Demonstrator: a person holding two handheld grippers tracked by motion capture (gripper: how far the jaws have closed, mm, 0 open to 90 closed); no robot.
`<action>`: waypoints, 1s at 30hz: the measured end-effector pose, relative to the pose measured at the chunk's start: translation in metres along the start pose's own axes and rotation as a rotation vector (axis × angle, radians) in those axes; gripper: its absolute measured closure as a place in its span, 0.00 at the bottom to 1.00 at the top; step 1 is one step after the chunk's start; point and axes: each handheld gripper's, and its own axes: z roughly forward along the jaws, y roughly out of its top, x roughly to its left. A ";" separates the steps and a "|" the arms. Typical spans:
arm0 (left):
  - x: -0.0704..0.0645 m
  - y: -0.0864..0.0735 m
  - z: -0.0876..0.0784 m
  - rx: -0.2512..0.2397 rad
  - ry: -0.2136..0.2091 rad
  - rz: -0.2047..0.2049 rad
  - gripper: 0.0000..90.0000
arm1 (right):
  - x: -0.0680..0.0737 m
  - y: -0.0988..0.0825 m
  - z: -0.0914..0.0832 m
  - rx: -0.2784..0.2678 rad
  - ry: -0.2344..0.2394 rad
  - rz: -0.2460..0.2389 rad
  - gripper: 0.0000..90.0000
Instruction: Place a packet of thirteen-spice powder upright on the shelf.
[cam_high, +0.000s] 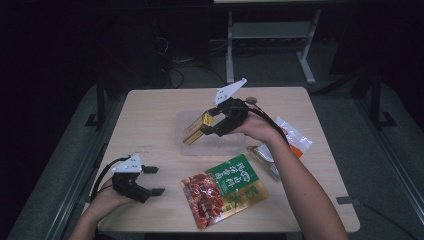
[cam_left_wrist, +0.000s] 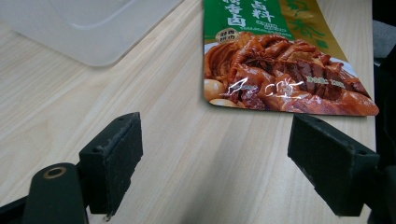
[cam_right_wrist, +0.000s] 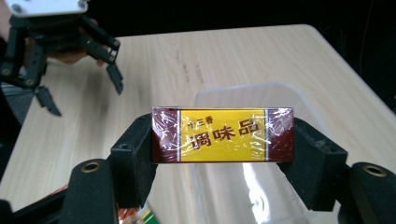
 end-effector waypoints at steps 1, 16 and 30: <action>0.000 0.000 0.000 -0.002 -0.002 -0.001 0.19 | -0.002 0.003 0.001 0.002 0.003 -0.007 0.35; -0.003 -0.004 -0.002 -0.007 -0.001 -0.022 0.20 | -0.027 0.023 0.036 0.057 0.005 -0.045 0.35; -0.010 -0.012 -0.004 -0.007 0.001 -0.053 0.20 | -0.038 0.025 0.062 0.110 0.008 -0.062 0.35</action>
